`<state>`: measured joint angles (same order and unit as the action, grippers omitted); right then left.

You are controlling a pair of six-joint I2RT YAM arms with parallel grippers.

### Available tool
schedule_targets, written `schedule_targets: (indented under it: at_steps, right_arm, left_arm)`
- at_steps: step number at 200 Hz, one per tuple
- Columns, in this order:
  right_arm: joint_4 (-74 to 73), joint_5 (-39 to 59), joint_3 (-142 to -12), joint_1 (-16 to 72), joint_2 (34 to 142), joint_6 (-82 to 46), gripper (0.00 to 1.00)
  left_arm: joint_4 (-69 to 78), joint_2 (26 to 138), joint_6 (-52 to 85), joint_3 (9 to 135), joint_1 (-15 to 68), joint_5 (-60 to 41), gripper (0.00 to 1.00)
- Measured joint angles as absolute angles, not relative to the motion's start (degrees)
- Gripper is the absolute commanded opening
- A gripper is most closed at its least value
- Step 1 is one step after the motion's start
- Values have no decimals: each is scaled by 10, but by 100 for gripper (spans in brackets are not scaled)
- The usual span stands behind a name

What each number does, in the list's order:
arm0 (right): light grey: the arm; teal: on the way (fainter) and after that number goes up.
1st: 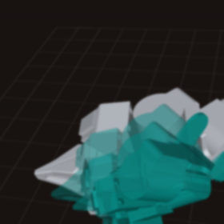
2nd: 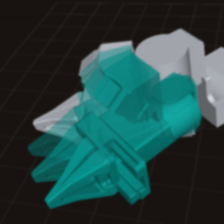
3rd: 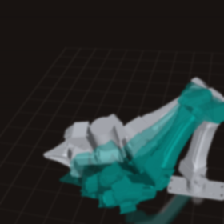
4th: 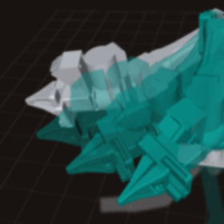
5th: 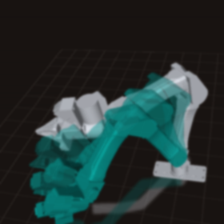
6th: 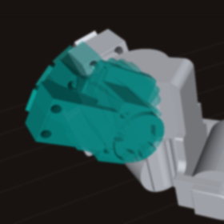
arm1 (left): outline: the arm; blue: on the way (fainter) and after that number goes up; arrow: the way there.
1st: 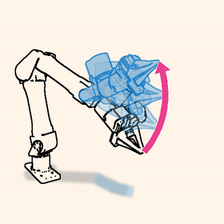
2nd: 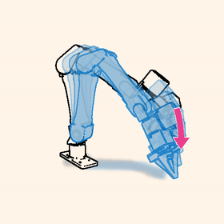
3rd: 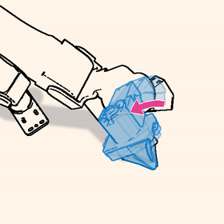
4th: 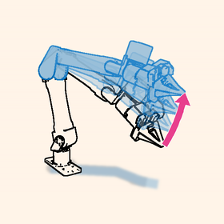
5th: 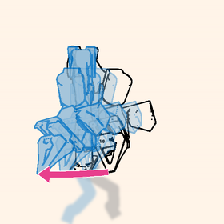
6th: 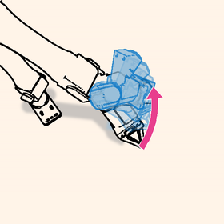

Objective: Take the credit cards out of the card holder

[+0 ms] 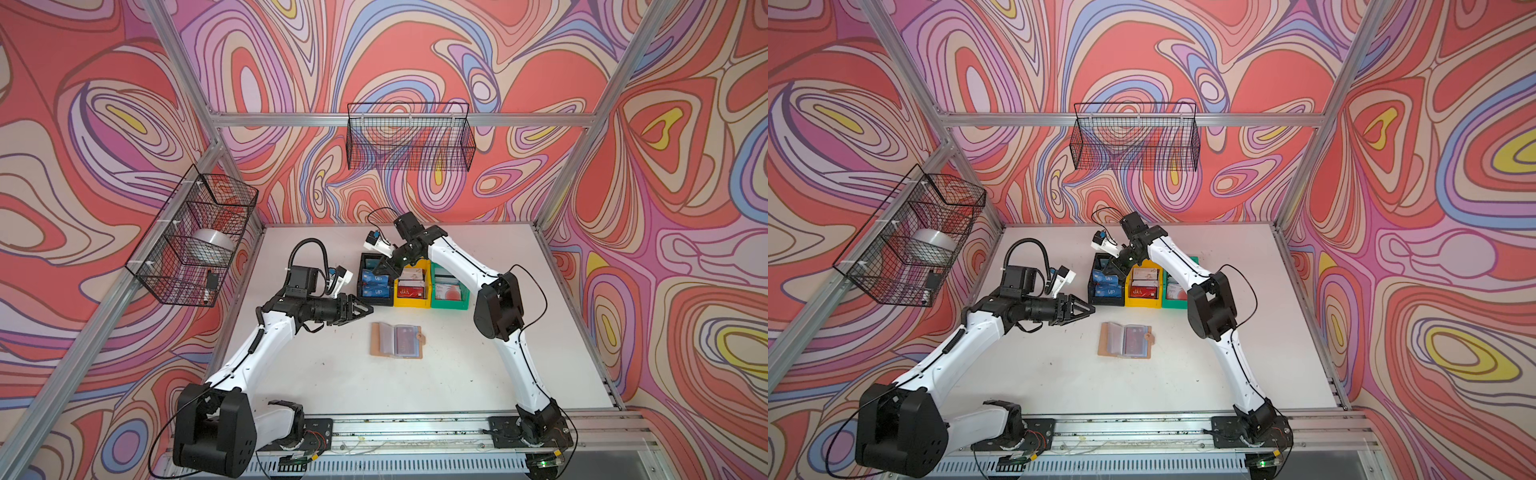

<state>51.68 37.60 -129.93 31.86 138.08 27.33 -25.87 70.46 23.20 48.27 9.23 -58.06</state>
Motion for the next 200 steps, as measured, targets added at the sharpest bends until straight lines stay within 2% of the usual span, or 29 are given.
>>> schedule_targets:
  at_steps: [200]
  right_arm:
    - [531, 391, -1298, 319, 1430, 296, 0]
  left_arm:
    - [-241, 716, 243, 482, 86, -585, 48]
